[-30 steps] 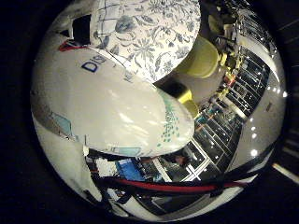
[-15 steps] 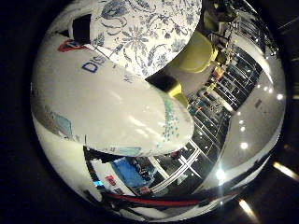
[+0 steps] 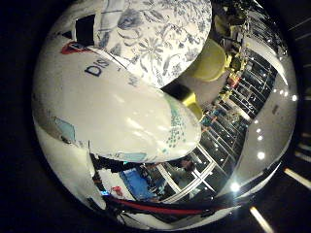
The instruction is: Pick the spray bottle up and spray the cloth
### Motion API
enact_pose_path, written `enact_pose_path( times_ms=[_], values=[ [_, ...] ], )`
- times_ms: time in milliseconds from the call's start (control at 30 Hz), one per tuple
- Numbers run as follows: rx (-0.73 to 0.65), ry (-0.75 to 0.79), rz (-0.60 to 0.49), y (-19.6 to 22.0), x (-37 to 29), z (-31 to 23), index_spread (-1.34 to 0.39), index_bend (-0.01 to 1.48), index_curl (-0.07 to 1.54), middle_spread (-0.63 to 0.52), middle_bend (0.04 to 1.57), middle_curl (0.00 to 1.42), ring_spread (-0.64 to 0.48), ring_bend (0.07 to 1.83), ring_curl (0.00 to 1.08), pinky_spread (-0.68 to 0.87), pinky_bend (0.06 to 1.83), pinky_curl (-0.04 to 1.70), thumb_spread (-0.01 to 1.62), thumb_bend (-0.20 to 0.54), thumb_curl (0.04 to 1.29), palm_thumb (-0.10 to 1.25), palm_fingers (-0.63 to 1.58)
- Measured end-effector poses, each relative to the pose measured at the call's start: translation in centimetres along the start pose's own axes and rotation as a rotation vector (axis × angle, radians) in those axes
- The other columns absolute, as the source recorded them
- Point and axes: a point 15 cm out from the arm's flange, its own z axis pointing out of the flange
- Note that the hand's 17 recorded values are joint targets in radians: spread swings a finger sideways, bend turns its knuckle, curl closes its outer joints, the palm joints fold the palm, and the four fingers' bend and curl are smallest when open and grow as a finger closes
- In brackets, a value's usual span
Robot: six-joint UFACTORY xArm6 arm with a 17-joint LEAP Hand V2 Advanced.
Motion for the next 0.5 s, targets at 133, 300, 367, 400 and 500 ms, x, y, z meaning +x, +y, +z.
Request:
enact_pose_path(
  times_ms=[133, 300, 367, 400, 500],
  values=[
    [0.083, -0.131, -0.061, -0.8, -4.3, -2.5, -0.21, 1.14, 0.74, -0.09, 1.38, 0.61, -0.17, 1.46, 0.62, -0.22, 1.03, 1.28, 1.04, -0.010, 0.65, 1.06, 1.18],
    [0.209, -0.296, -0.143, -1.9, -9.5, -6.4, -0.22, 1.13, 0.74, -0.09, 1.38, 0.61, -0.17, 1.46, 0.62, -0.22, 1.03, 1.28, 1.03, -0.012, 0.65, 1.07, 1.18],
    [0.268, -0.371, -0.177, -2.5, -11.7, -8.1, -0.21, 1.13, 0.74, -0.09, 1.38, 0.61, -0.17, 1.46, 0.62, -0.22, 1.03, 1.28, 1.02, -0.011, 0.66, 1.08, 1.18],
    [0.303, -0.408, -0.191, -2.8, -12.6, -9.0, -0.22, 1.13, 0.74, -0.09, 1.38, 0.61, -0.17, 1.46, 0.62, -0.22, 1.03, 1.28, 1.02, -0.015, 0.66, 1.08, 1.18],
    [0.431, -0.524, -0.258, -3.7, -15.5, -12.3, -0.22, 1.13, 0.74, -0.09, 1.38, 0.61, -0.17, 1.46, 0.62, -0.22, 1.03, 1.28, 1.01, -0.012, 0.67, 1.08, 1.18]
  ],
)
